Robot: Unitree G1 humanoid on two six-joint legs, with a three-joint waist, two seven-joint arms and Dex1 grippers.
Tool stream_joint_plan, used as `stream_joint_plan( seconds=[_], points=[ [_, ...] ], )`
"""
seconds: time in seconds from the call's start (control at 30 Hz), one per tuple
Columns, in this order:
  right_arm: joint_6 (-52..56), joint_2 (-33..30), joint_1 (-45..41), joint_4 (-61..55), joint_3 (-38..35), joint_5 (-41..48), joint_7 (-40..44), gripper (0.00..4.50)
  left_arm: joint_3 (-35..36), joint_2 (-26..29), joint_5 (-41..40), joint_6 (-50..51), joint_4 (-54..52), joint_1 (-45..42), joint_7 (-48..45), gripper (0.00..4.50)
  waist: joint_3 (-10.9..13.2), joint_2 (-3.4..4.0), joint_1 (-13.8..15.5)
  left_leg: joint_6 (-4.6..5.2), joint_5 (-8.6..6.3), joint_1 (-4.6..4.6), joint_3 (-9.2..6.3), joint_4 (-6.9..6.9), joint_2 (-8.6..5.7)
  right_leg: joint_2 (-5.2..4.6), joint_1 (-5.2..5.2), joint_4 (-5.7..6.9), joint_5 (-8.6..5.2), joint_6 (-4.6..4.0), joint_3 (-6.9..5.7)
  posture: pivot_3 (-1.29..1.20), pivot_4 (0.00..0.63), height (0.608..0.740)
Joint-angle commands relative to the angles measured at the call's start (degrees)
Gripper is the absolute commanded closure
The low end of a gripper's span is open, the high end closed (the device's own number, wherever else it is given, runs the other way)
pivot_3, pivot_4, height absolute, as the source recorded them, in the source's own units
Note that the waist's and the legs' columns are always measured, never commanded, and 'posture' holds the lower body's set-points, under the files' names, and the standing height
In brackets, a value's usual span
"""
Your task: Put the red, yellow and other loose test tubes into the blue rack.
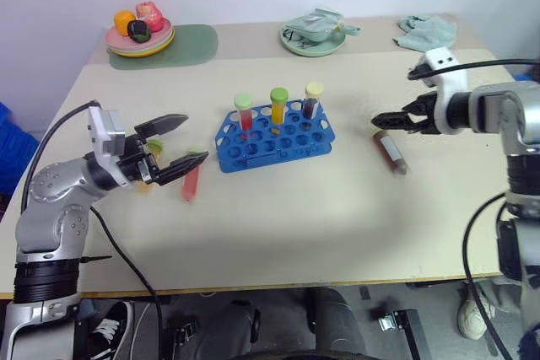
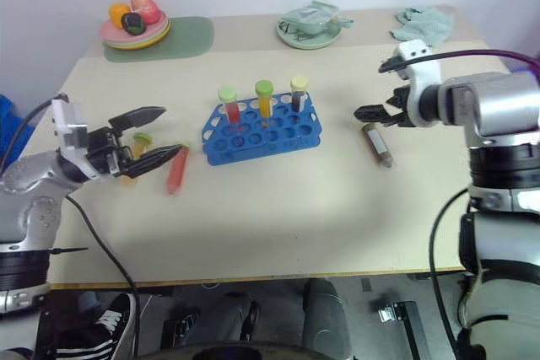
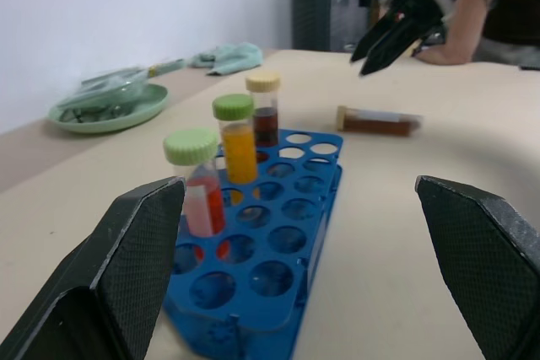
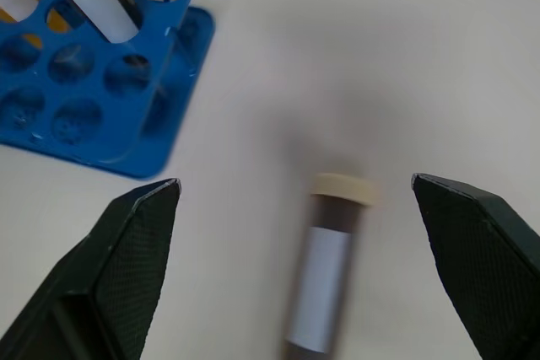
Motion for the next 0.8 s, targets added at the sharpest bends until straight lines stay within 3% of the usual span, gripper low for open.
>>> stream_joint_plan(
  seconds=[0.03,0.5,0.8],
  points=[
    [6.25,2.22,-2.85,4.39,-1.17,-1.96,-6.03,0.0,0.7,-0.51,-0.36,-1.56,-3.17,0.87,0.78,0.02,0.0,0.01,-0.05,0.0,0.0,-0.03,0.0,0.0,0.0,0.0,-0.01,0.0,0.02,0.01,0.0,0.0,0.15,0.74],
    [-1.16,4.65,-9.09,20.1,8.45,-3.6,-5.95,0.0,2.23,1.23,-2.7,1.08,-12.23,9.02,1.56,0.02,0.02,0.03,-0.59,0.0,0.0,-0.01,0.08,-0.02,0.03,0.03,-0.08,-0.02,0.03,0.02,0.01,0.0,0.15,0.74],
    [-0.44,4.05,-9.31,20.56,14.36,-3.75,-1.84,0.0,3.22,1.37,-4.44,1.83,-15.11,12.15,2.73,0.02,0.02,0.04,-0.61,0.0,0.0,-0.01,0.07,-0.02,0.03,0.05,-0.09,-0.02,0.03,0.01,0.01,0.0,0.15,0.74]
  ],
)
